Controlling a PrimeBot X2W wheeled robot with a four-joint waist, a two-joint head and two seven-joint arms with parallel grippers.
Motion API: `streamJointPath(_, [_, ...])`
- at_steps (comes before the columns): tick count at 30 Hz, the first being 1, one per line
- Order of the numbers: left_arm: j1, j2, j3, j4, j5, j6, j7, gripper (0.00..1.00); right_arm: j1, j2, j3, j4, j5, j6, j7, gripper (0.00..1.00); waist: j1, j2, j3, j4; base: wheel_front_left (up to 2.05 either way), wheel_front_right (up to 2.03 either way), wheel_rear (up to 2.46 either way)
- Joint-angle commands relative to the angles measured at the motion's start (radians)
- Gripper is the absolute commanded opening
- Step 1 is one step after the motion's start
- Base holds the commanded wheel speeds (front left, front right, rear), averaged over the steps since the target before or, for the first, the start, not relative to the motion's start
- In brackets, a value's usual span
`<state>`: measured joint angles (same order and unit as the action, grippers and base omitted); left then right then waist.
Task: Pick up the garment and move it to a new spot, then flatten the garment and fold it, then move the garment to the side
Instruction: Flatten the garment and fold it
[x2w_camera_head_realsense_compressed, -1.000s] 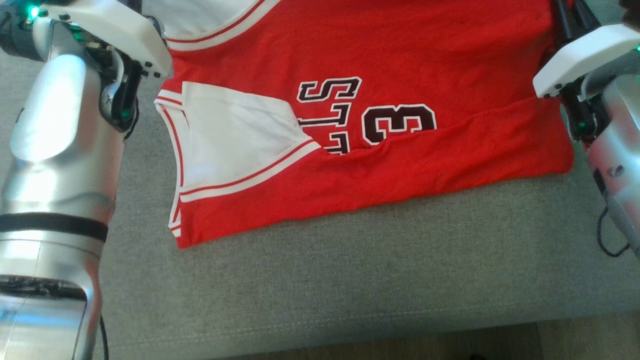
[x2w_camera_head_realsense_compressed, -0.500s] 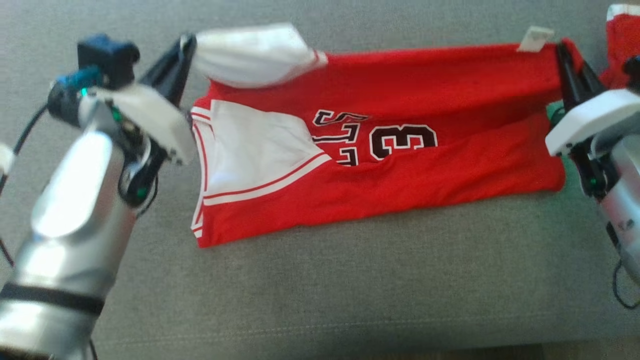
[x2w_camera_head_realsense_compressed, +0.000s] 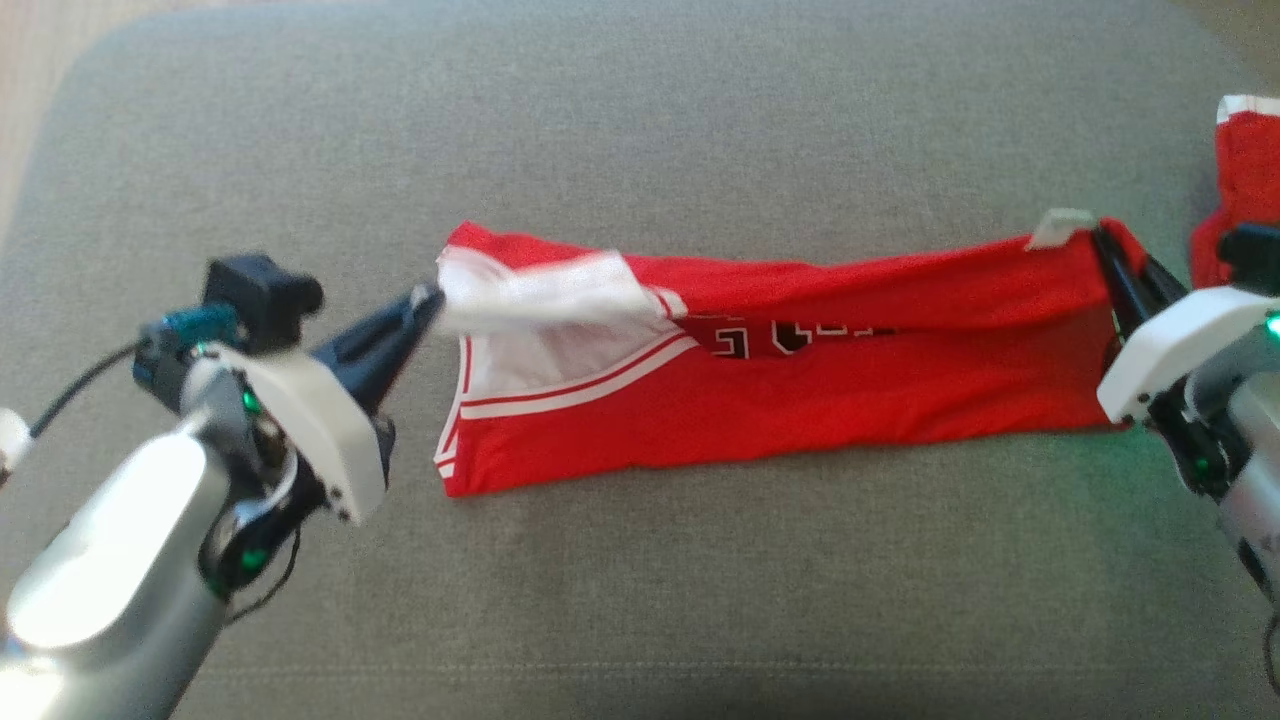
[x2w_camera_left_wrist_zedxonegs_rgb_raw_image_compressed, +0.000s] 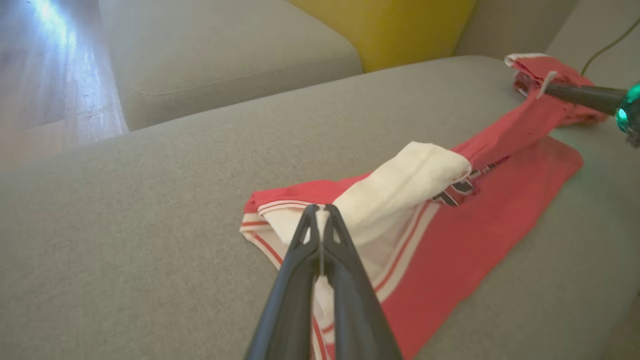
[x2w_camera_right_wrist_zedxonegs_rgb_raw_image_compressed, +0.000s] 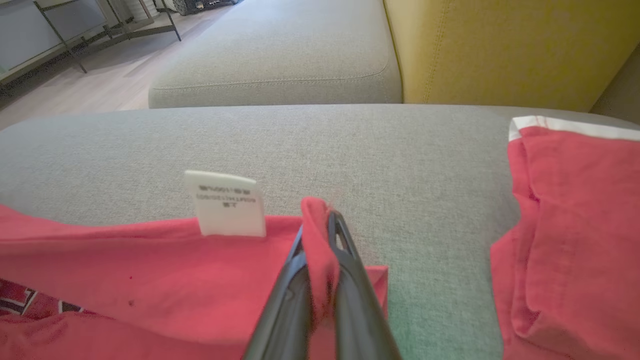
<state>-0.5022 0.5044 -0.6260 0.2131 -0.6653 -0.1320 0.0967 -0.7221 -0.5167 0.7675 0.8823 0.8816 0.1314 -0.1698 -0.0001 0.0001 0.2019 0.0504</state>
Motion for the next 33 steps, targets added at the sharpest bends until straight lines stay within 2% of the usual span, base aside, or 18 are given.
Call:
streamJointPath(1, [-0.021,0.070,0.029,-0.056,-0.006,0.001,0.015,0.00,0.016,-0.038,0.013,-0.024,0.019,-0.001,0.010,0.00,0.0001,-0.0001,-0.013,0.008,0.00,0.00,0.00])
streamJointPath(8, [0.050,0.127,-0.018,-0.153,-0.060,0.001,0.087,0.00,0.058,-0.080,0.061,-0.054,0.099,-0.001,0.125,0.00,0.0001,-0.0001,-0.036,0.012,0.00,0.00,0.00])
streamJointPath(15, [0.091,0.134,-0.057,-0.173,-0.075,0.001,0.114,0.00,0.083,-0.115,0.093,-0.081,0.142,-0.001,0.189,0.00,0.0001,-0.0001,-0.053,-0.002,0.00,0.00,0.00])
streamJointPath(16, [0.096,0.133,-0.062,-0.172,-0.074,0.001,0.114,0.00,0.087,-0.117,0.094,-0.081,0.149,-0.001,0.199,0.26,0.0001,-0.0001,-0.056,-0.005,0.00,0.00,0.00])
streamJointPath(17, [0.101,0.131,-0.066,-0.170,-0.075,0.001,0.114,0.00,0.091,-0.120,0.095,-0.082,0.155,-0.001,0.205,0.68,0.0001,-0.0001,-0.060,-0.008,0.00,0.00,0.00])
streamJointPath(18, [0.106,0.129,-0.070,-0.168,-0.076,0.002,0.115,0.26,0.095,-0.122,0.093,-0.081,0.164,-0.001,0.213,1.00,0.0001,-0.0001,-0.063,-0.011,0.00,0.00,0.00])
streamJointPath(20, [0.115,0.129,-0.074,-0.159,-0.076,0.006,0.116,1.00,0.102,-0.128,0.094,-0.085,0.174,-0.001,0.227,1.00,0.0001,-0.0001,-0.069,-0.016,0.00,0.00,0.00])
streamJointPath(26, [0.126,0.129,-0.065,-0.133,-0.067,0.030,0.085,1.00,0.114,-0.143,0.080,-0.083,0.194,-0.001,0.252,1.00,0.0001,-0.0001,-0.086,-0.029,0.00,0.00,0.00])
streamJointPath(29, [0.121,0.109,-0.028,-0.122,-0.060,0.072,0.021,1.00,0.110,-0.140,0.056,-0.085,0.189,-0.001,0.207,1.00,0.0001,-0.0001,-0.094,-0.031,0.00,0.00,0.00])
streamJointPath(33, [0.123,0.045,0.055,-0.105,-0.088,0.149,-0.106,1.00,0.113,-0.115,0.008,-0.115,0.193,-0.001,0.108,1.00,0.0001,-0.0001,-0.109,-0.031,0.00,0.00,0.00])
